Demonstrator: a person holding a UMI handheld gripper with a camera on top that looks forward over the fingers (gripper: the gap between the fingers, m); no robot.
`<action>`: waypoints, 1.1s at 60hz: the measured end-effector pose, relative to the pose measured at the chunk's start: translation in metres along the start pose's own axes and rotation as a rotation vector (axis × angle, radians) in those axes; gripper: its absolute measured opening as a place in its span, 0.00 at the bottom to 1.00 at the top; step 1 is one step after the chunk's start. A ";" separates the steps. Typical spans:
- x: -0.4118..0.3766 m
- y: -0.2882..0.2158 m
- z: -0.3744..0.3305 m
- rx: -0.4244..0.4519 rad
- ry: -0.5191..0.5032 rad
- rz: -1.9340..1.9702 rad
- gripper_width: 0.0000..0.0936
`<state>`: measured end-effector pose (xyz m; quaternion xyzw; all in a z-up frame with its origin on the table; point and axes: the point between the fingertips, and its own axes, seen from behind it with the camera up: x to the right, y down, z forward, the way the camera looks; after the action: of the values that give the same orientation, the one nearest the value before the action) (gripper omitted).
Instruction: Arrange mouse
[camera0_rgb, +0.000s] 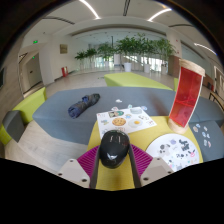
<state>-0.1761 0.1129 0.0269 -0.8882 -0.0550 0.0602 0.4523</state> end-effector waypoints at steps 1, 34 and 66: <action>0.002 -0.007 -0.006 0.016 -0.001 -0.004 0.52; 0.186 0.053 -0.059 -0.071 0.087 0.007 0.44; 0.137 0.033 -0.178 -0.012 0.079 -0.004 0.89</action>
<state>-0.0112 -0.0274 0.0959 -0.8924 -0.0391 0.0237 0.4489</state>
